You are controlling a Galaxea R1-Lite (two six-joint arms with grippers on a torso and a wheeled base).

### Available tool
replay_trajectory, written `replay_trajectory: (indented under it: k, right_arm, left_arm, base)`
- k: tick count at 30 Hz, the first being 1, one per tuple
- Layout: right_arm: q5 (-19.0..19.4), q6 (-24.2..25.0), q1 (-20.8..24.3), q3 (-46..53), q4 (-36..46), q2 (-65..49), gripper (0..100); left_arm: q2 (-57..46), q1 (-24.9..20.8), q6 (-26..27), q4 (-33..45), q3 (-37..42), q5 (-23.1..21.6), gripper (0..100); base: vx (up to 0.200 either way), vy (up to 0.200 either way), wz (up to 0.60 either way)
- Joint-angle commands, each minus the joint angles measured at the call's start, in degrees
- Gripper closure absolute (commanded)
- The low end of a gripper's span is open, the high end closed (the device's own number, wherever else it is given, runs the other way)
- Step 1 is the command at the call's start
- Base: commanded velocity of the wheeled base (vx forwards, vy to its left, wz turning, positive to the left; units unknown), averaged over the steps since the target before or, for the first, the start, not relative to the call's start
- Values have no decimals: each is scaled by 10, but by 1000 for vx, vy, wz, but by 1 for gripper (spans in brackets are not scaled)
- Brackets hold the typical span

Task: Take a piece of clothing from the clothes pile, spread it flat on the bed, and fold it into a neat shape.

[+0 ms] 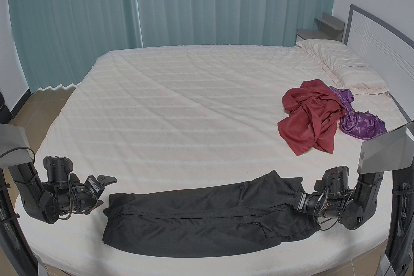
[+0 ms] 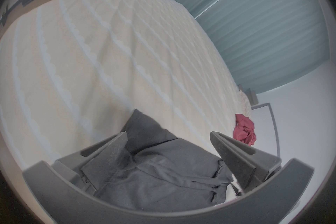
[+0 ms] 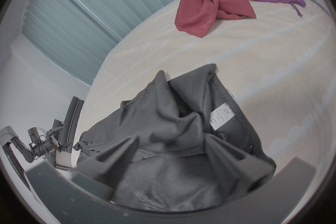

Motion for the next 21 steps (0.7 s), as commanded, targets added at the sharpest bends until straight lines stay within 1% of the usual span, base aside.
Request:
replay_trajectory:
  k: [1,5,9,13,14,18,21]
  right_arm:
    - [-1,1,-7,3,0,8,100]
    - [-2,1,-6,20,-15,3,100]
    - [-6,0,-7,58,-57,2,100]
    - [-7,-1,-9,72,-84,6,100]
    - [-7,-1,-13,72,-84,7,0]
    - [-7,0,-16,74,-85,4,0]
    - [-7,0,-17,82,-93,1,0]
  left_arm:
    - [6,0,0,0,9,0,0]
    - [8,0,0,0,11,1,0]
    - [9,0,3,0,15,2,0]
    - [9,-1,5,0,14,5,0]
    - [9,0,5,-1,14,8,0]
    - [14,0,8,-1,14,13,0]
    - [28,0,31,-1,14,33,0]
  base:
    - [0,0,0]
    - [0,0,0]
    - [0,0,0]
    - [0,0,0]
    - [0,0,0]
    - [0,0,0]
    - [0,0,0]
